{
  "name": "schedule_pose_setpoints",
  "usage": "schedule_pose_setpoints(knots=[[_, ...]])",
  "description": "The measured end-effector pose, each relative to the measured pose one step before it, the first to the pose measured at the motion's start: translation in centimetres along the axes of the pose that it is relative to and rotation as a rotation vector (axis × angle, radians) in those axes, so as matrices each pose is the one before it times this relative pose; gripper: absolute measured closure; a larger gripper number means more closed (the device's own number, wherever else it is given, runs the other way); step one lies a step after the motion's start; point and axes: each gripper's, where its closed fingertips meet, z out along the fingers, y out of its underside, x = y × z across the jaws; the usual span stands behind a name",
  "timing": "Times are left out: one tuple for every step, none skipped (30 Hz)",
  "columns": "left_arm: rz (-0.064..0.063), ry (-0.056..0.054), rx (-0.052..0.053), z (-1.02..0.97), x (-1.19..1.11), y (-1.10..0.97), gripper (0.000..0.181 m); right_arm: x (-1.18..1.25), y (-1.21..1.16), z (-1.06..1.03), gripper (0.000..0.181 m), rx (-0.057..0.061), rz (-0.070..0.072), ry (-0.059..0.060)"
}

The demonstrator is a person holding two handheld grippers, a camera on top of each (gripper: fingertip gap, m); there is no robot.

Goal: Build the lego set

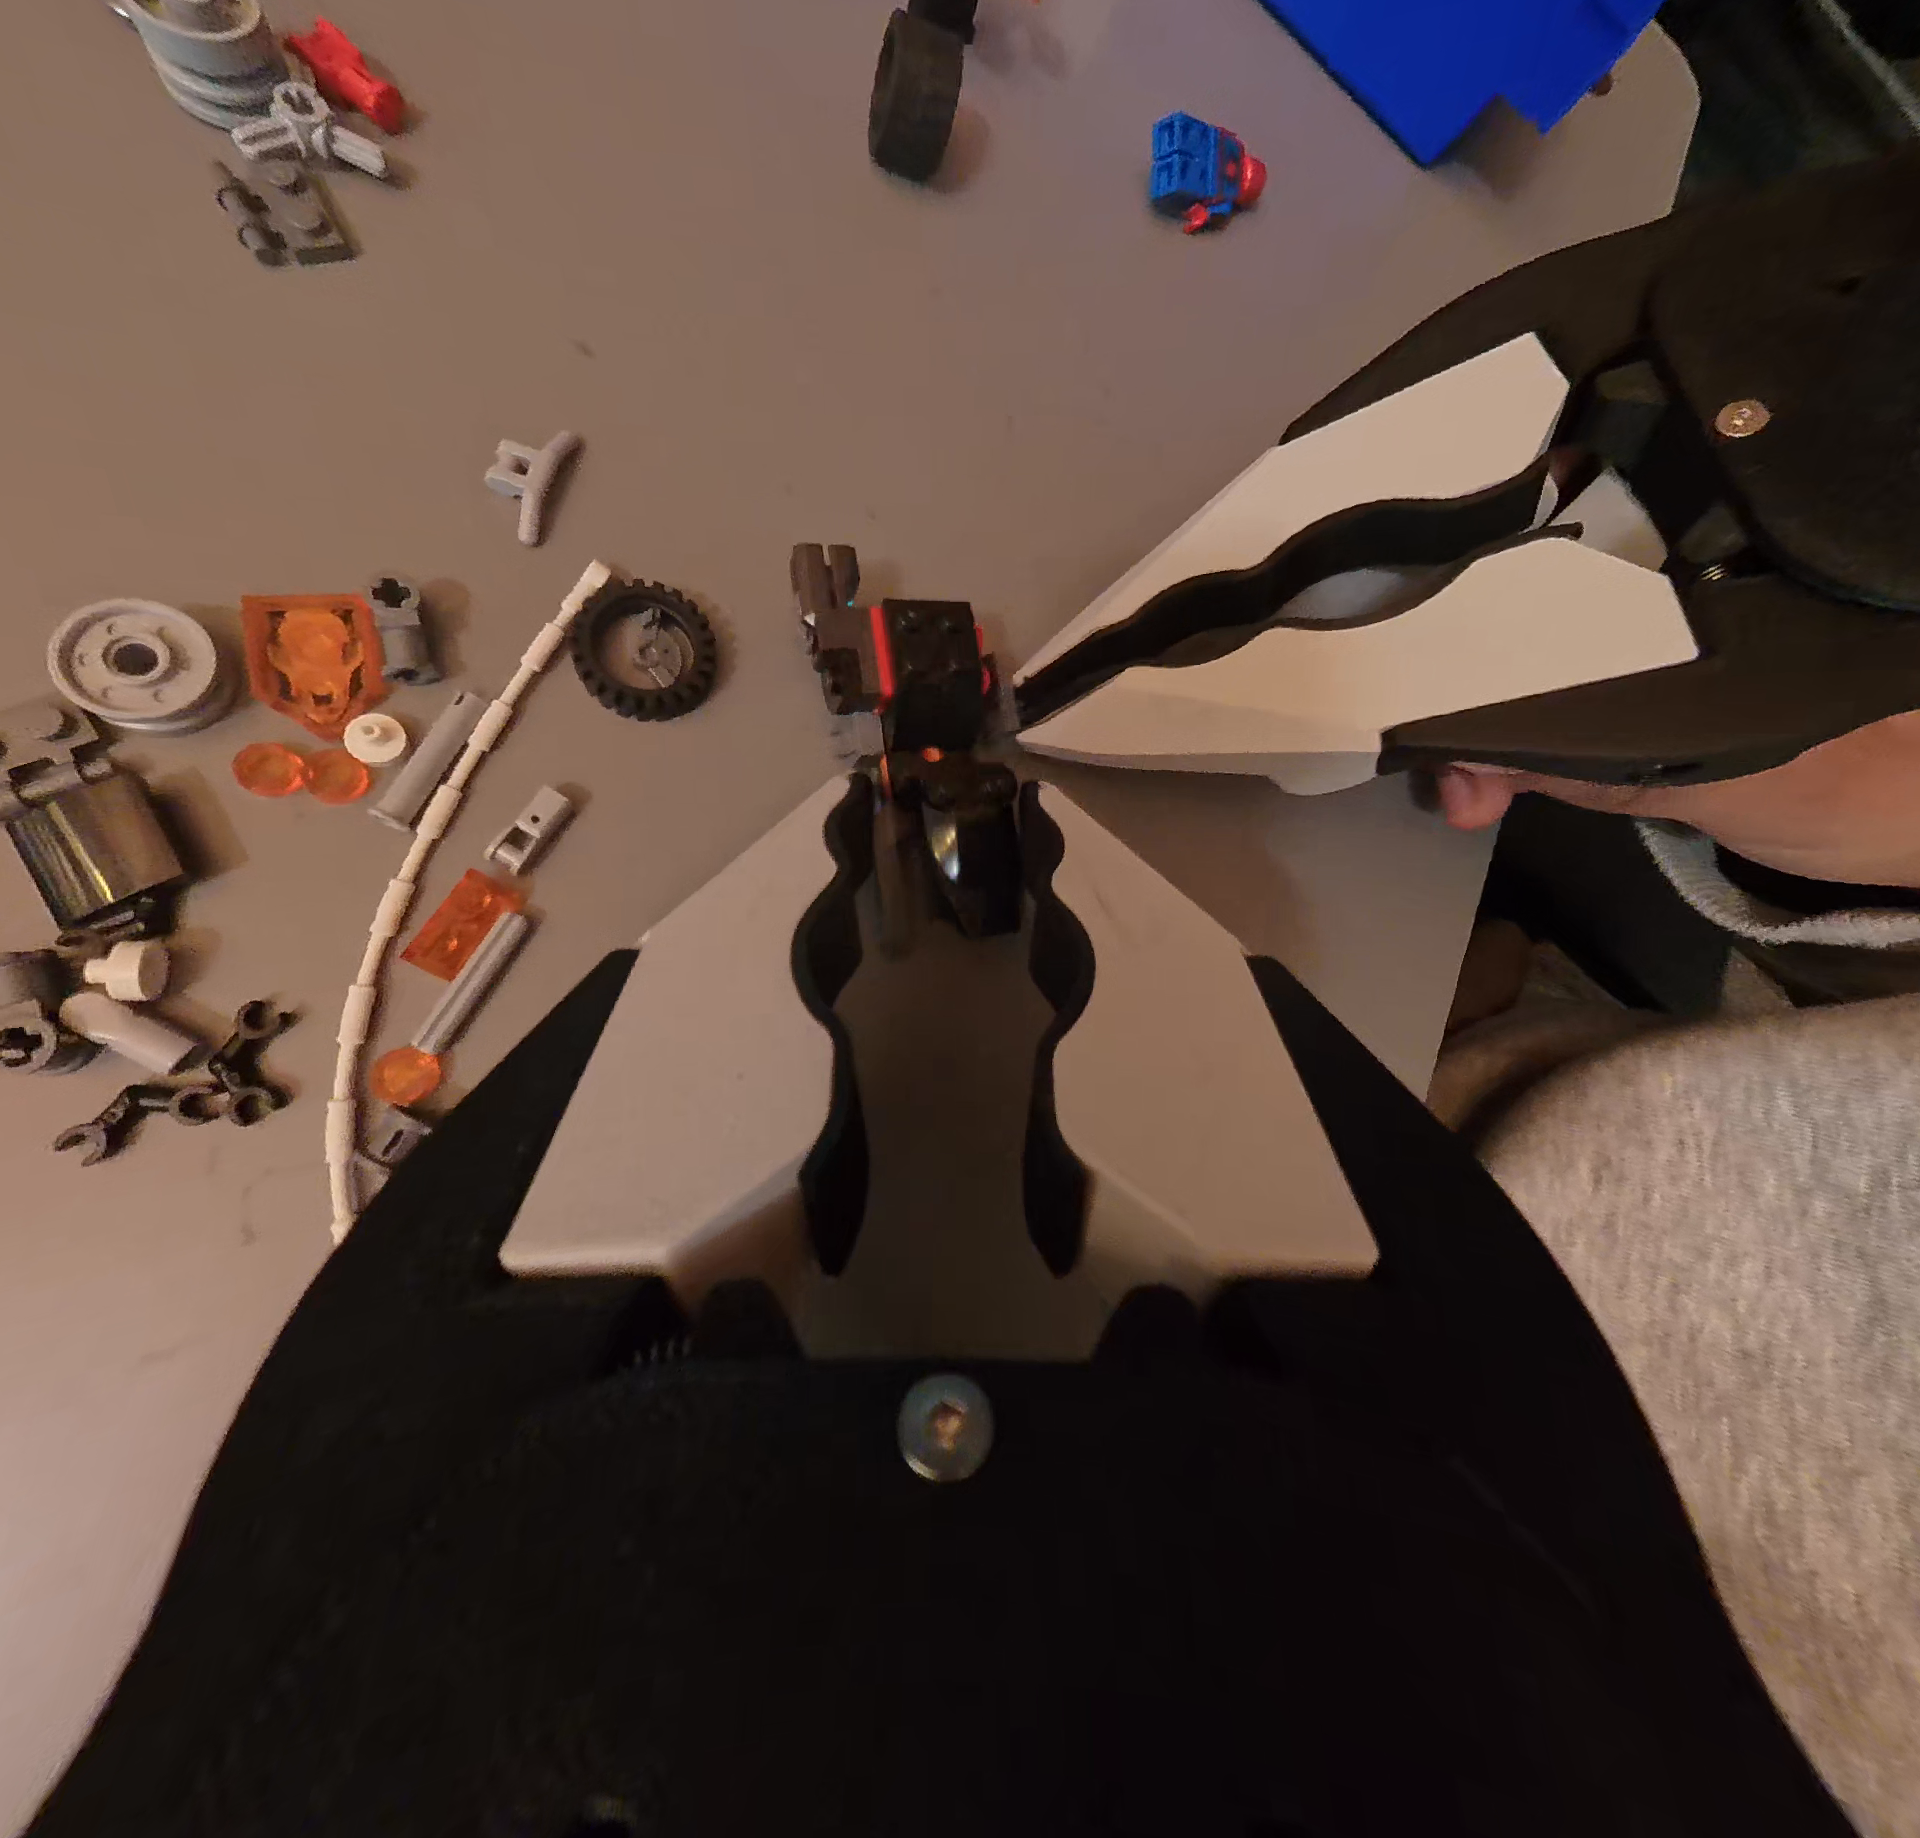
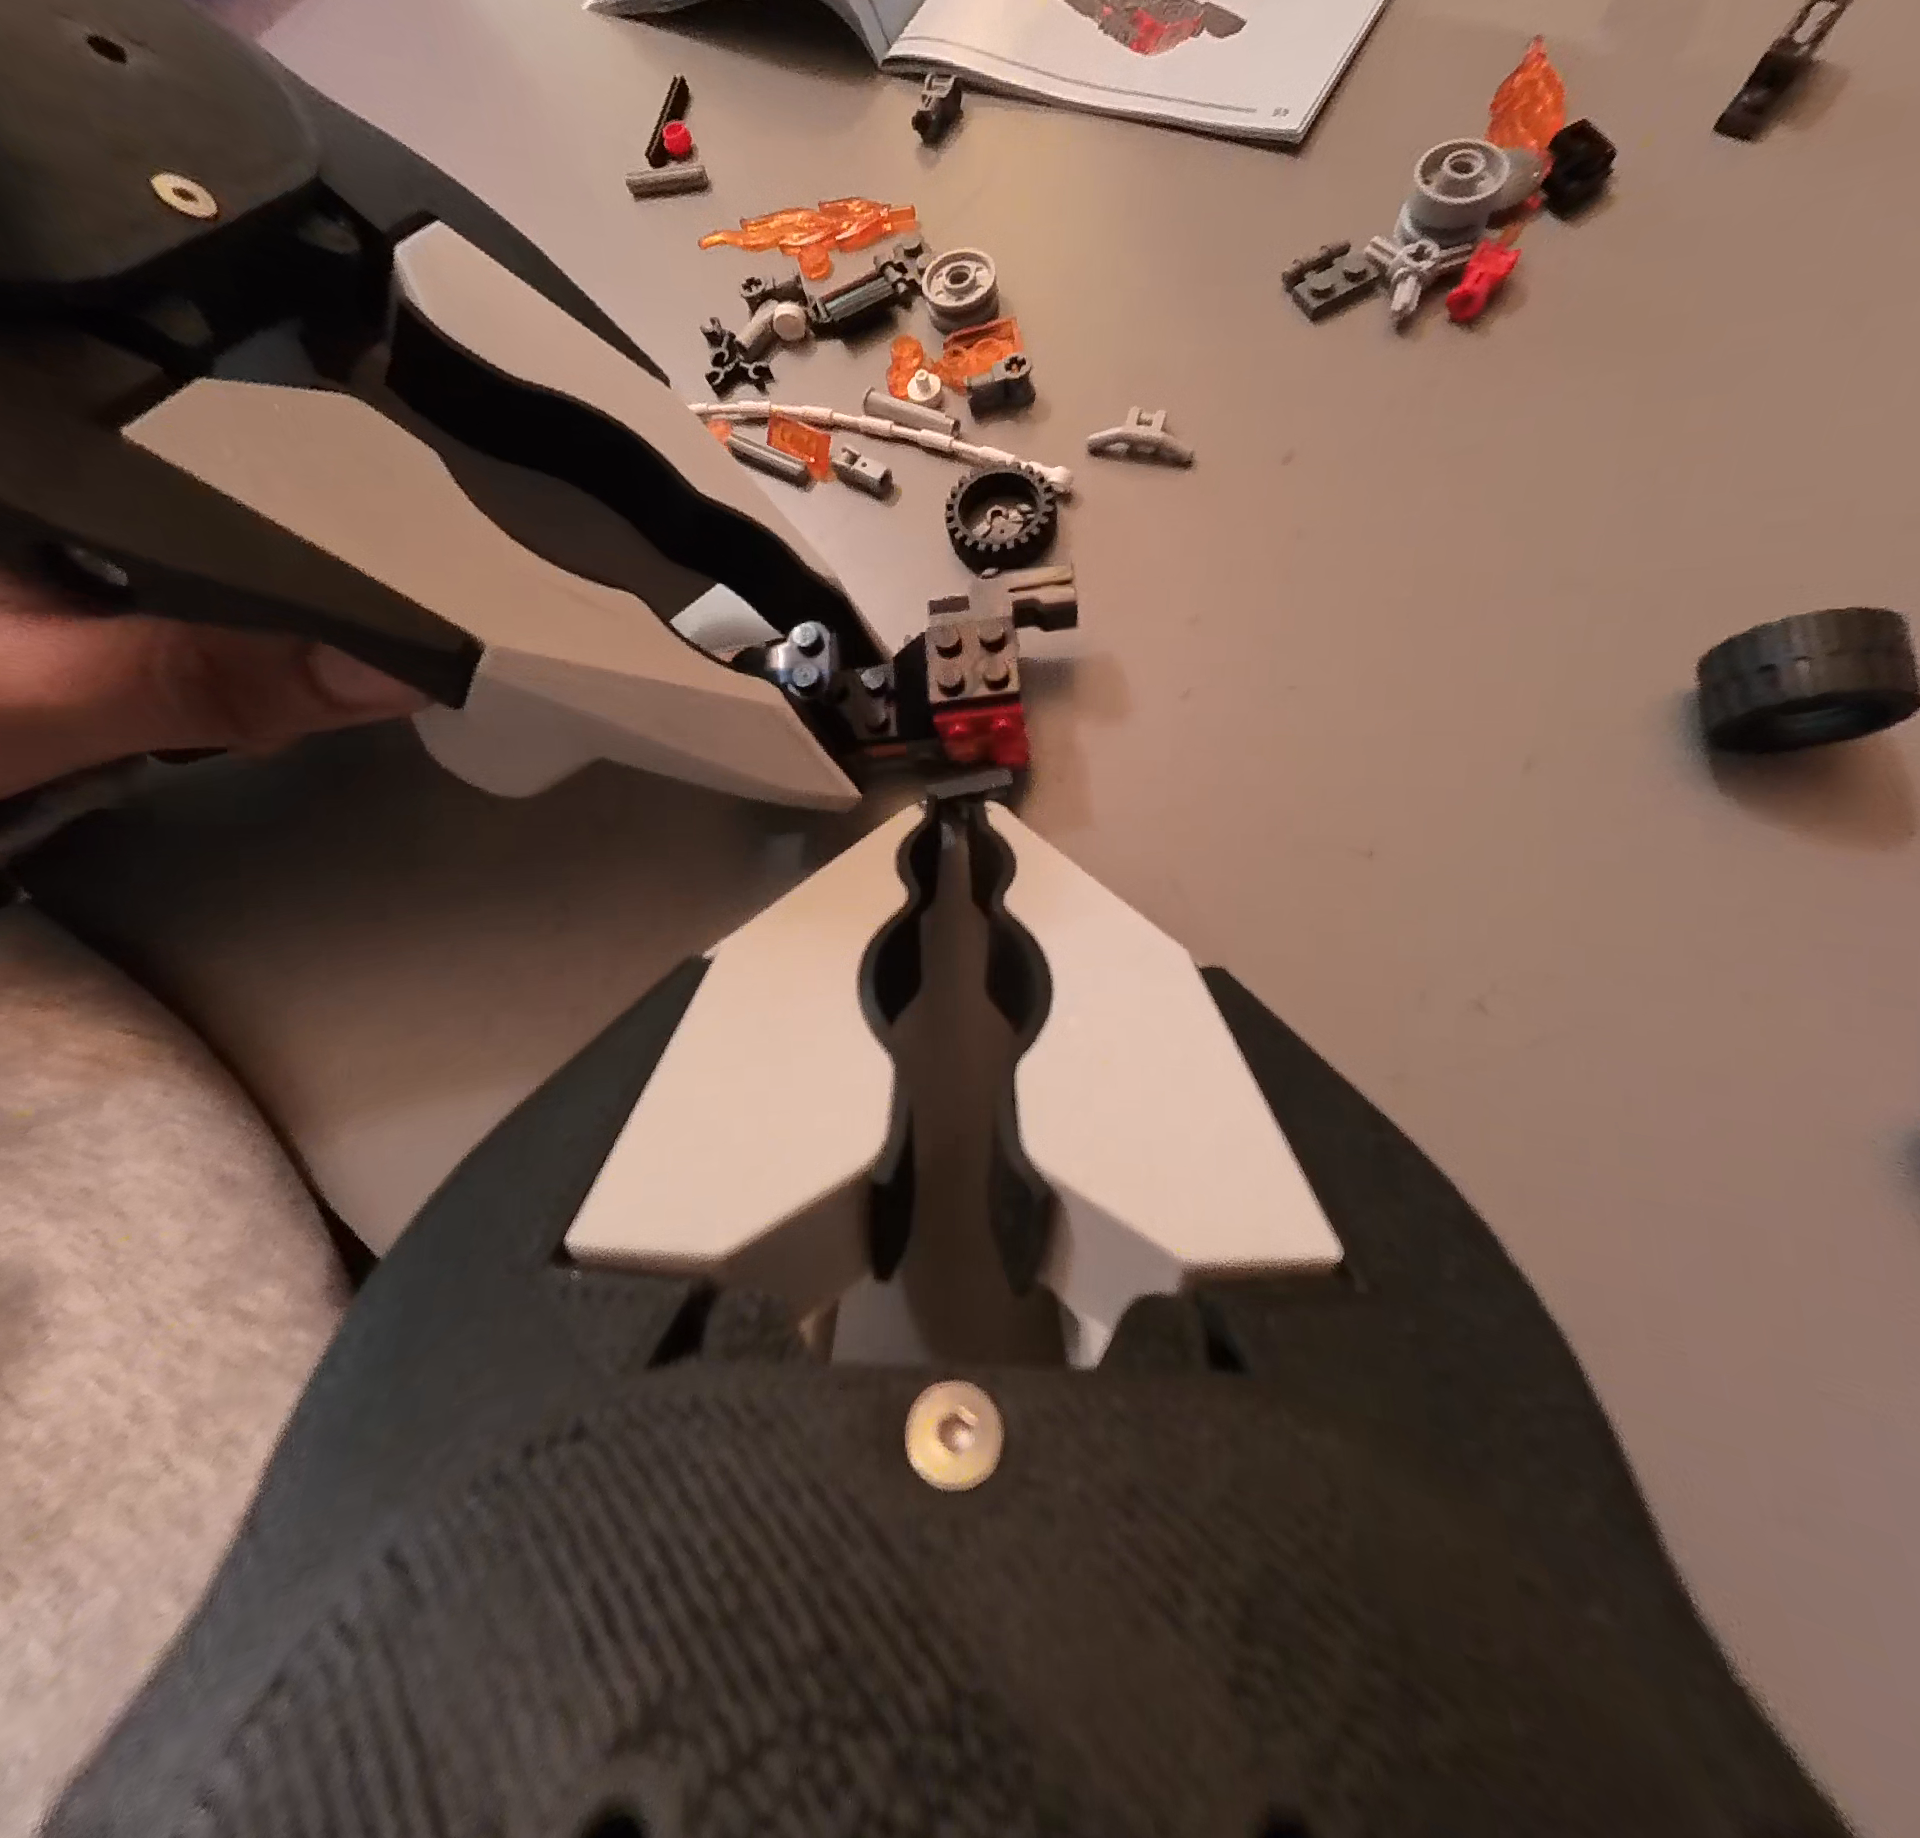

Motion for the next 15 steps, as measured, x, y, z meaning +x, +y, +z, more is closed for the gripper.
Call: schedule_pose_setpoints(knots=[[-0.0003, -0.0032, -0.0013, 0.007, 0.020, -0.010, 0.153, -0.004, -0.012, 0.046, 0.177, -0.0008, -0.0019, 0.0014], [0.0037, -0.0047, -0.0032, 0.022, 0.037, 0.024, 0.153, -0.038, 0.005, 0.079, 0.177, -0.0033, -0.0042, 0.0014], [0.0039, -0.0036, -0.0051, 0.029, 0.080, 0.043, 0.153, -0.072, -0.014, 0.081, 0.177, -0.0024, -0.0050, 0.0003], [0.0036, -0.0016, -0.0056, 0.047, 0.129, 0.037, 0.152, -0.108, -0.060, 0.077, 0.177, 0.0004, -0.0035, -0.0016], [0.0059, -0.0045, -0.0061, 0.049, 0.117, 0.044, 0.151, -0.066, -0.048, 0.054, 0.177, 0.0005, -0.0017, 0.0001], [0.0123, -0.0135, -0.0050, 0.011, -0.012, 0.030, 0.151, -0.050, -0.021, 0.047, 0.177, -0.0007, -0.0020, 0.0003], [0.0130, -0.0147, -0.0074, -0.003, -0.030, 0.054, 0.152, -0.031, 0.014, 0.027, 0.177, -0.0018, -0.0022, 0.0000], [0.0114, -0.0146, -0.0084, -0.014, -0.027, 0.060, 0.152, -0.020, 0.008, 0.003, 0.177, -0.0006, -0.0018, -0.0001], [0.0104, -0.0152, -0.0070, -0.008, -0.033, 0.050, 0.153, -0.047, -0.003, -0.031, 0.177, 0.0012, -0.0012, -0.0015], [0.0111, -0.0143, -0.0042, 0.015, -0.035, 0.027, 0.153, -0.018, 0.000, -0.033, 0.177, 0.0004, -0.0005, -0.0010], [0.0106, -0.0115, -0.0012, 0.020, -0.006, 0.008, 0.153, -0.004, 0.047, -0.026, 0.177, -0.0023, -0.0022, 0.0008], [0.0082, -0.0083, 0.0000, 0.038, 0.006, 0.004, 0.153, 0.018, 0.047, -0.023, 0.177, -0.0028, -0.0030, 0.0017], [0.0037, -0.0042, -0.0005, 0.021, 0.021, 0.000, 0.153, 0.009, 0.006, -0.026, 0.177, -0.0008, -0.0014, 0.0014], [0.0015, -0.0035, -0.0012, 0.011, 0.015, 0.004, 0.153, 0.018, -0.016, -0.012, 0.177, 0.0001, -0.0004, 0.0013], [0.0020, -0.0038, -0.0024, -0.002, -0.008, 0.005, 0.153, 0.012, -0.031, -0.022, 0.177, 0.0012, 0.0000, 0.0009]])
